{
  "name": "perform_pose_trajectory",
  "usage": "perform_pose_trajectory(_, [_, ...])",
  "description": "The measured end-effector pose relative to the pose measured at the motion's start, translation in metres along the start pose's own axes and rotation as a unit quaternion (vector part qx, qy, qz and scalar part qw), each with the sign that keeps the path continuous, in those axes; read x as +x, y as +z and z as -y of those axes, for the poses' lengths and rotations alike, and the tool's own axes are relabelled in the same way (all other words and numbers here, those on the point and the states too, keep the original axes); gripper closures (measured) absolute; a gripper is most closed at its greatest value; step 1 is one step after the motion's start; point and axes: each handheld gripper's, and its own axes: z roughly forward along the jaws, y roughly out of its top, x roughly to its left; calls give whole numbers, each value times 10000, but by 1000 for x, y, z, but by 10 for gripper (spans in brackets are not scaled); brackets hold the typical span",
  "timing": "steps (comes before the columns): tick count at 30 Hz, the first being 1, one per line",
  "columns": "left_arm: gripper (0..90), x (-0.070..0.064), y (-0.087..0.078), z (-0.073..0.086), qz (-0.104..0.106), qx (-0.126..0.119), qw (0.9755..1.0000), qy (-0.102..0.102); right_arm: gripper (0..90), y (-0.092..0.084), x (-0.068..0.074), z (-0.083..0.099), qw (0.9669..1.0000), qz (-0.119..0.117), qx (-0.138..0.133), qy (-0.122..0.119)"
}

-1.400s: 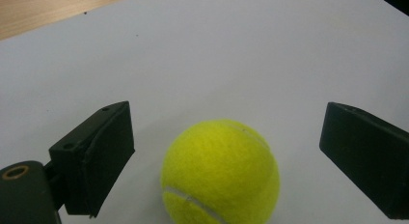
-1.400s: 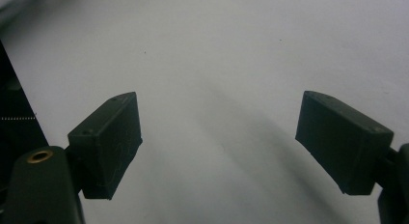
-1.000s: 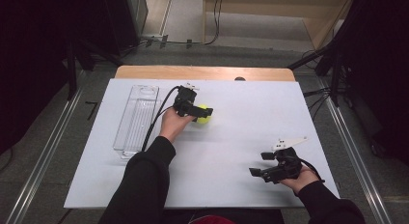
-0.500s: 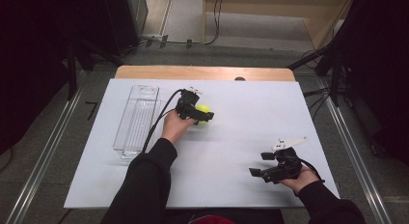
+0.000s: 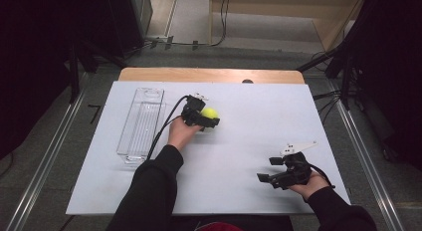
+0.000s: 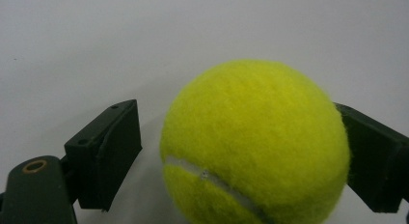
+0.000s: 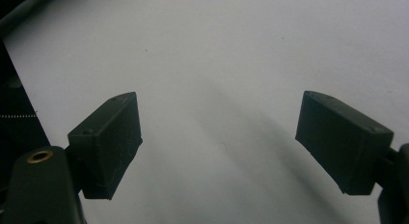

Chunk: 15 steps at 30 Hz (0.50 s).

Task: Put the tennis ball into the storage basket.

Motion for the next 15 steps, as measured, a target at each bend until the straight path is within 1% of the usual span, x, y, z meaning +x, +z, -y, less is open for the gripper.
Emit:
perform_pose_trajectory(5, [109, 0, 2, 1, 39, 10, 10000, -41, 142, 0, 0, 0, 10000, -1, -4, -9])
perform_pose_trajectory(10, [110, -1, 4, 3, 80, 36, 10000, -21, 142, 0, 0, 0, 10000, -1, 1, -13])
perform_pose_trajectory(11, [116, -1, 5, 3, 79, 34, 10000, -23, 141, 0, 0, 0, 10000, 0, -3, -21])
perform_pose_trajectory(12, [133, -2, 6, 3, 134, 0, 9999, -22, 141, 0, 0, 0, 10000, 2, 3, -12])
perform_pose_trajectory(15, [144, -3, 6, 4, 129, 25, 9999, 12, 141, 0, 0, 0, 10000, 3, 4, -6])
